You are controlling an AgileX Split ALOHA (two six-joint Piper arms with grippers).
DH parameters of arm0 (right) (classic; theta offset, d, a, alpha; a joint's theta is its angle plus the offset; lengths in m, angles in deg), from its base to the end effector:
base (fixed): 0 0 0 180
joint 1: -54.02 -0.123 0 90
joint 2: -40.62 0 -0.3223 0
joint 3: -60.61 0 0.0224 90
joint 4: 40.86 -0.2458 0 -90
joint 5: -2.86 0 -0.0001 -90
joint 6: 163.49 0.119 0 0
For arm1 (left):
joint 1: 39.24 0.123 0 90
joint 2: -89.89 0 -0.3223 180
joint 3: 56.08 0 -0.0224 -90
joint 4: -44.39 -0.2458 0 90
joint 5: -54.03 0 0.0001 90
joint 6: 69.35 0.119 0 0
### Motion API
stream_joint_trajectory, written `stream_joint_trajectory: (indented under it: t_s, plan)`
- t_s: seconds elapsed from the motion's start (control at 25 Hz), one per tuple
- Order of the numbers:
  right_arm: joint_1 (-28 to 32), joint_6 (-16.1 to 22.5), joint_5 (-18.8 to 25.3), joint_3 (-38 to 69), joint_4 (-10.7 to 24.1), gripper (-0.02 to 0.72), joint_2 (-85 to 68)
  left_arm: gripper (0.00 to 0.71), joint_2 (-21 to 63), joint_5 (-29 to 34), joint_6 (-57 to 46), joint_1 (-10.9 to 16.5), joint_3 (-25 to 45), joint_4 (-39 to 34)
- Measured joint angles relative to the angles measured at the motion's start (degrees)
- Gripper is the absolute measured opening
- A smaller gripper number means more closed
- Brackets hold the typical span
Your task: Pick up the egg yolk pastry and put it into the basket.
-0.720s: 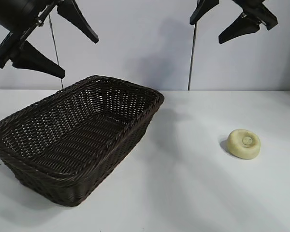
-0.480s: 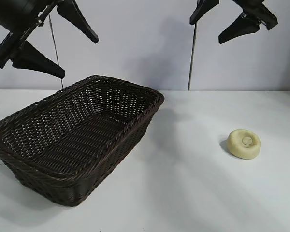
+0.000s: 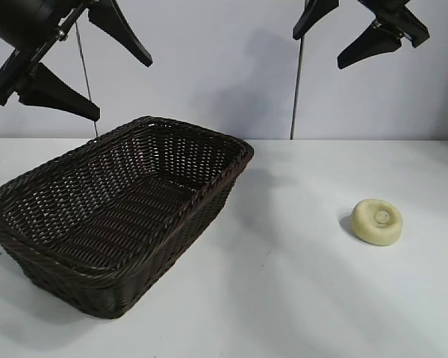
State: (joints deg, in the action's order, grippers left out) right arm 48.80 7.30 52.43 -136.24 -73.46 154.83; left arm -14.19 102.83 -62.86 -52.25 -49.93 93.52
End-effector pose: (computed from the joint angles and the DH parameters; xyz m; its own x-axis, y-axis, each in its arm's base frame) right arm 0.4392 0.0892 0.3221 -0.8410 0.1341 -0.5241 -0.1444 0.8780 0.4563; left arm 0.3452 -0.1493 0.2895 -0.9513 -0.2122 -0.2235 0.0001 0.7250 -0.6887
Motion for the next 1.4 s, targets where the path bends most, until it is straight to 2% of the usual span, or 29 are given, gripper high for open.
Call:
stream_joint_trajectory:
  t_s: [0.88,1.04,1.4]
  plan:
    - [0.0,0.0,0.1,0.0,0.0,0.537,0.0,0.573,1.1,-2.9,-0.4,0.0,0.0,0.9]
    - [0.0,0.1,0.1,0.0,0.0,0.537,0.0,0.573,4.5,-2.6,-7.0,0.0,0.0,-5.4]
    - [0.0,0.1,0.1,0.0,0.0,0.537,0.0,0.573,11.8,5.1,-32.5,0.0,1.3,-28.1]
